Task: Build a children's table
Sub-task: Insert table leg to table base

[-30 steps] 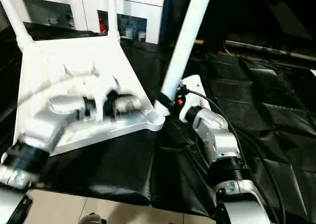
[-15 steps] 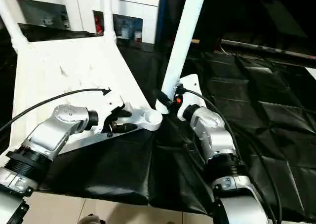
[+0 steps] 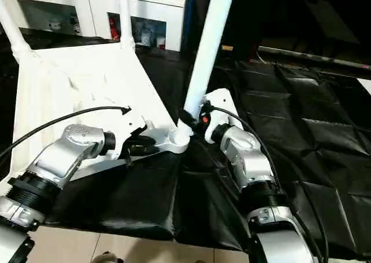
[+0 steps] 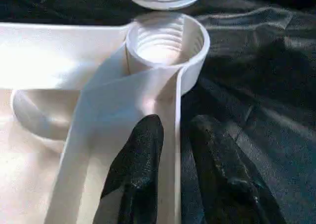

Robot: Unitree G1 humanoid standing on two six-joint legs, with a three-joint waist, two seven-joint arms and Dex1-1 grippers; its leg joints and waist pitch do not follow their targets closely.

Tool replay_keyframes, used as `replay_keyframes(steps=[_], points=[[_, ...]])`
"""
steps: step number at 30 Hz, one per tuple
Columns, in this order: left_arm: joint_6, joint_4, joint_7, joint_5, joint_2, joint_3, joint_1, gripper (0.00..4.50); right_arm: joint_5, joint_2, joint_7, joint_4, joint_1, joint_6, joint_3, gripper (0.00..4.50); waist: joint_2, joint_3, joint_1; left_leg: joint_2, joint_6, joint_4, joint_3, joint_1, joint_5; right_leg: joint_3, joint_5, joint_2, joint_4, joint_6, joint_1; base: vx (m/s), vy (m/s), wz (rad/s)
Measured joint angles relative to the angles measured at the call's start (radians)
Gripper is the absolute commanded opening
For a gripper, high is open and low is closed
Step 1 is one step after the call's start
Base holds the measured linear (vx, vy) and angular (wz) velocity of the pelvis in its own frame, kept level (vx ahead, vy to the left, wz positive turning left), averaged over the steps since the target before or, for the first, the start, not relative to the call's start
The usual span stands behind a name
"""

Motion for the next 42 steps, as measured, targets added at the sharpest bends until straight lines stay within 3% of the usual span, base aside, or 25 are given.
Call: replay_keyframes(steps=[12, 42], points=[[0.006, -0.003, -0.011, 0.017, 0.011, -0.002, 0.014, 0.03, 0.000, 0.002, 0.051, 0.001, -0.004, 0.041, 0.026, 1.92, 0.000, 0.000, -0.001, 0.000, 0.000, 0.000, 0.000, 0.000, 0.000, 0.000, 0.000, 0.000, 0.000, 0.000, 0.000, 0.000, 0.000, 0.00], [-0.039, -0.054, -0.109, 0.017, 0.057, -0.003, 0.057, 0.00, -0.016, -0.019, 0.200, 0.073, -0.048, 0.118, 0.077, 1.92, -0.003, -0.002, 0.002, 0.000, 0.000, 0.000, 0.000, 0.000, 0.000, 0.000, 0.000, 0.000, 0.000, 0.000, 0.000, 0.000, 0.000, 0.00]])
